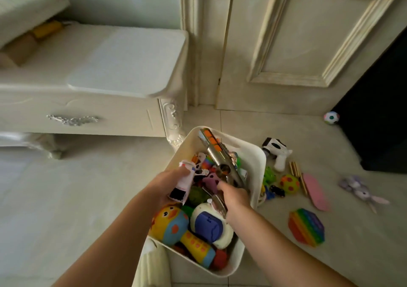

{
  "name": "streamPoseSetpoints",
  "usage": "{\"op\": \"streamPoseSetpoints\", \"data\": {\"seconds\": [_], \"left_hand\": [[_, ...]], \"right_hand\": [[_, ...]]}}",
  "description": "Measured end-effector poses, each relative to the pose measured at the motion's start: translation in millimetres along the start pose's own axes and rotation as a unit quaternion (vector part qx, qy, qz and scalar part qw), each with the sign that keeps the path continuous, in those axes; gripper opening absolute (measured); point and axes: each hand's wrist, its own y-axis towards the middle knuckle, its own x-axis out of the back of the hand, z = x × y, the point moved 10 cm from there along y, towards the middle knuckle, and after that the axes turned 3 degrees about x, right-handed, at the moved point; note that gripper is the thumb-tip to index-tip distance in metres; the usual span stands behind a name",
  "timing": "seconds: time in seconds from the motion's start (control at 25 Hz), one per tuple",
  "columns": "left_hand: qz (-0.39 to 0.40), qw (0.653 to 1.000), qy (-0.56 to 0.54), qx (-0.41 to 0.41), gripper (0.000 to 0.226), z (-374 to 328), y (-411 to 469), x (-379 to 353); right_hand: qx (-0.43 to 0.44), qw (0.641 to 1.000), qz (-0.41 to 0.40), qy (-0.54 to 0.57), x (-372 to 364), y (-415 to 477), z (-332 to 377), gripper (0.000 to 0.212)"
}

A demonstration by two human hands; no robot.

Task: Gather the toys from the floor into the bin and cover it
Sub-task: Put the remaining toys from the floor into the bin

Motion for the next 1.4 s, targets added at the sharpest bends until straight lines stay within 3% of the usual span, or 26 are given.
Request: {"op": "streamPoseSetpoints", "data": {"seconds": [0.12, 0.2, 0.36, 0.52, 0.6, 0.68, 0.76, 0.88, 1.12, 1.2, 1.28, 1.4], "left_hand": [[-0.003, 0.995, 0.094, -0.036, 0.015, 0.3, 8.8, -6.7], [0.008, 0.99, 0.133, -0.052, 0.027, 1.0, 18.4, -11.3], [0.02, 0.983, 0.173, -0.063, 0.048, 1.2, 29.7, -21.6], [-0.01, 0.972, 0.217, -0.089, 0.055, -5.1, 38.0, -28.2], [-0.04, 0.96, 0.254, -0.111, 0.053, -9.3, 41.3, -29.4], [-0.082, 0.945, 0.282, -0.144, 0.048, -16.3, 42.3, -31.4], [-0.12, 0.934, 0.283, -0.179, 0.042, -24.4, 40.5, -34.5], [-0.168, 0.93, 0.254, -0.208, 0.034, -31.3, 38.8, -34.8], [-0.181, 0.945, 0.184, -0.2, 0.028, -21.4, 54.1, -32.9], [-0.184, 0.94, 0.211, -0.194, 0.028, -16.3, 60.3, -36.7], [-0.193, 0.902, 0.319, -0.218, 0.038, -15.5, 59.0, -45.7], [-0.247, 0.794, 0.496, -0.251, 0.058, -23.0, 54.3, -49.7]], "right_hand": [[0.086, 0.979, -0.071, -0.17, 19.7, 18.5, 25.0, 0.042], [0.14, 0.944, -0.101, -0.28, 20.8, 29.3, 45.8, 0.05], [0.16, 0.908, -0.13, -0.364, 23.3, 47.1, 55.3, 0.059], [0.248, 0.858, -0.173, -0.416, 26.0, 32.2, 65.9, 0.077], [0.345, 0.8, -0.178, -0.457, 13.5, 17.1, 73.0, 0.083], [0.424, 0.704, -0.165, -0.546, -7.0, 5.9, 75.0, 0.073], [0.417, 0.666, -0.092, -0.612, -20.8, 5.5, 65.5, 0.066], [0.368, 0.661, -0.02, -0.653, -21.0, 12.0, 53.6, 0.071], [0.374, 0.676, -0.011, -0.635, -20.4, 24.0, 54.1, 0.064], [0.373, 0.679, -0.008, -0.632, -19.3, 24.7, 53.7, 0.063], [0.373, 0.67, -0.006, -0.642, -19.8, 25.4, 52.9, 0.062], [0.366, 0.66, -0.003, -0.656, -19.2, 28.2, 51.5, 0.061]]}}
